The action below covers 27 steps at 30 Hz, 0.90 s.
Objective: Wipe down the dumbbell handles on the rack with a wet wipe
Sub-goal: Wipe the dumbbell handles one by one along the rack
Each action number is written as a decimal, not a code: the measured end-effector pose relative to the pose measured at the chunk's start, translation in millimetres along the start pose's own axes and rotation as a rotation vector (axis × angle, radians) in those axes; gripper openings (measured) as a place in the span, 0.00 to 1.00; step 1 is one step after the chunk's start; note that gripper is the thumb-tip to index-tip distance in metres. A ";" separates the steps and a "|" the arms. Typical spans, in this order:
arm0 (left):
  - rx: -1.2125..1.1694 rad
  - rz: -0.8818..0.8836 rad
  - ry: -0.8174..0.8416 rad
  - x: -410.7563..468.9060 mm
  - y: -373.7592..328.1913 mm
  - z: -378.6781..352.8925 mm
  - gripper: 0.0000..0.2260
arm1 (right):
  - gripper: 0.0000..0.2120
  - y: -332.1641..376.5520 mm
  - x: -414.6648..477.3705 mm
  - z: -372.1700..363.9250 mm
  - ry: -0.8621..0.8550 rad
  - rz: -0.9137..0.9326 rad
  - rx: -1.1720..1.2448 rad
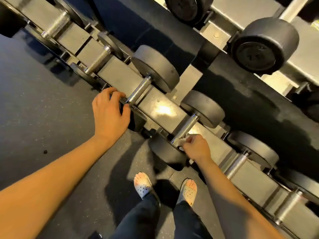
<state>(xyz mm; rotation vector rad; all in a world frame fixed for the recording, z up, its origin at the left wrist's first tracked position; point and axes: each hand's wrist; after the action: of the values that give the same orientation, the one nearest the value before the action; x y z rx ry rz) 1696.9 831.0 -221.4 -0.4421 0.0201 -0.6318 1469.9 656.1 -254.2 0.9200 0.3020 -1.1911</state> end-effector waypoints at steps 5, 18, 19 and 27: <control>-0.245 0.441 -0.105 20.7 8.8 -3.8 0.18 | 0.12 38.0 -7.4 -2.8 -0.016 0.254 0.002; -0.396 0.758 -0.149 48.8 3.9 -31.0 0.18 | 0.17 156.0 53.4 -49.8 -0.080 0.971 -0.278; -0.384 0.775 -0.147 49.9 2.7 -30.6 0.18 | 0.17 162.5 56.9 -52.2 -0.049 1.019 -0.327; -0.319 0.743 -0.176 47.0 6.4 -38.9 0.14 | 0.04 212.9 101.6 -67.6 0.226 1.338 -0.736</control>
<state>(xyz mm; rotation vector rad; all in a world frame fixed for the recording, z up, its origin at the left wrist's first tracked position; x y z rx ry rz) 1732.7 793.2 -253.9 -0.7460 0.1133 0.1479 1715.1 654.9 -265.2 0.3975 0.2007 0.2771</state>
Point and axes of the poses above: each hand's wrist, its own x-axis towards the middle knuckle, its own z-axis out of the back of the hand, y = z × x, and after that the axes turned 5 degrees about x, right-handed
